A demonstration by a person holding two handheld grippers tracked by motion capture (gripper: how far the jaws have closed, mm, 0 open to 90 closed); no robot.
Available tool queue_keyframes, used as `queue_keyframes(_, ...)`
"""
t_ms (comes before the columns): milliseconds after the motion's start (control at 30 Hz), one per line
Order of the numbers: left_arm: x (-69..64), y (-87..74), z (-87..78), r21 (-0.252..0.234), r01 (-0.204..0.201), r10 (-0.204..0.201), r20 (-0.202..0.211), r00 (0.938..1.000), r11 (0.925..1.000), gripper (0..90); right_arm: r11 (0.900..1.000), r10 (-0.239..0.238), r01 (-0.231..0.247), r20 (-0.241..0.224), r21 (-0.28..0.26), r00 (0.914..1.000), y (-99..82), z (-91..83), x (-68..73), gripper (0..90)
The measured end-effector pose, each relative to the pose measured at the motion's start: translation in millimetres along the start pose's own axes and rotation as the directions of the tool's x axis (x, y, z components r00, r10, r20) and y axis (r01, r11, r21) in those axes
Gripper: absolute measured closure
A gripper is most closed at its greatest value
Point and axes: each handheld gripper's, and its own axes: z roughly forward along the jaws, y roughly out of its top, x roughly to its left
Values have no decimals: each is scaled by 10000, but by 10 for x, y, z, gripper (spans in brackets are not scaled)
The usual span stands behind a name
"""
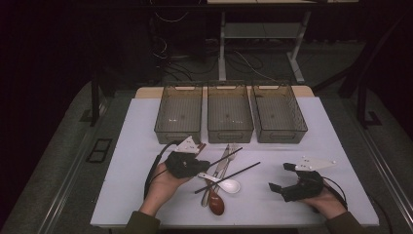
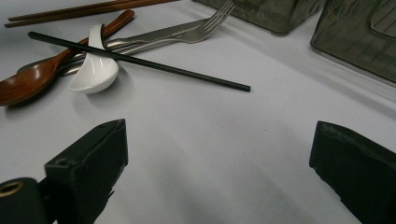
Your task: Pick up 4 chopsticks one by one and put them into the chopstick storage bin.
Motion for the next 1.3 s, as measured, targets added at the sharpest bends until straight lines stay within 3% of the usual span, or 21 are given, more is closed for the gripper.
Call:
queue_keyframes(400, 158, -72, -261, -290, 278, -293, -531, 9982, 9992, 849, 10000, -33, 33, -37, 0, 10000, 2, 8, 4, 42)
queue_keyframes(833, 401, -124, -518, -728, 751, -834, -1184, 9895, 9945, 849, 10000, -30, 30, -40, -13, 10000, 3, 9, 1, 42)
queue_keyframes(1300, 725, 88, -629, -653, 864, -960, -1618, 9822, 9941, 850, 10000, 7, -7, 17, 8, 10000, 1, 17, -7, 43)
